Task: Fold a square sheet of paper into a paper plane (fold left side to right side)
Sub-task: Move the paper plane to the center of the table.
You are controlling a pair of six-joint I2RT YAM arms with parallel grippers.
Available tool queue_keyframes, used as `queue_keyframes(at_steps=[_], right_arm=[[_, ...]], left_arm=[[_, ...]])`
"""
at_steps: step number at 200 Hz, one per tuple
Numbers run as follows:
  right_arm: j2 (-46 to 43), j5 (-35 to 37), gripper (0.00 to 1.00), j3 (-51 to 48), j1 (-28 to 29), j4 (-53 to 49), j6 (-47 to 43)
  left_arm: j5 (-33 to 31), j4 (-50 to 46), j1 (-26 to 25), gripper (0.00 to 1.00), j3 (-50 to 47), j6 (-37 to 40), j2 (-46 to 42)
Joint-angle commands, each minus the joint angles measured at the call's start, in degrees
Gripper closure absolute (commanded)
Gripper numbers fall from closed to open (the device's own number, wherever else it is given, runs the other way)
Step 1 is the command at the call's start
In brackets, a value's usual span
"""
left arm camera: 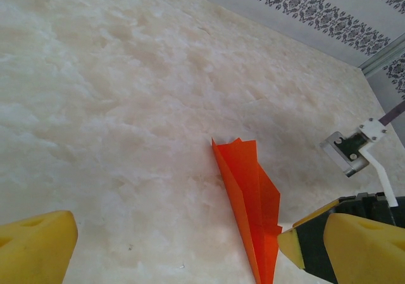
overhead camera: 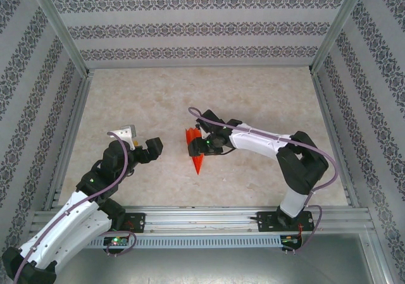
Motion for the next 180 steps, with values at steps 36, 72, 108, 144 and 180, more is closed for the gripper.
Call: queue_keyframes(at_steps=[36, 72, 108, 144, 180], right_arm=[[3.76, 1.83, 0.37, 4.51, 0.97, -3.21, 0.70], [5.53, 2.03, 0.40, 5.90, 1.06, -3.82, 0.70], [7.05, 2.09, 0.45, 6.51, 1.15, -4.37, 0.79], [8.04, 2.37, 0.54, 6.95, 1.23, -4.98, 0.70], [9.04, 2.61, 0.62, 7.52, 1.58, -5.49, 0.76]], left_arm=[[-1.18, -1.89, 1.08, 0.00, -0.63, 1.95, -0.86], [-1.36, -2.24, 1.15, 0.00, -0.45, 2.31, -0.96], [-1.44, -2.41, 1.24, 0.00, -0.46, 2.48, -0.96], [-1.53, -2.48, 1.22, 0.00, -0.40, 2.59, -0.96], [-1.45, -2.46, 1.30, 0.00, -0.41, 2.57, -0.96]])
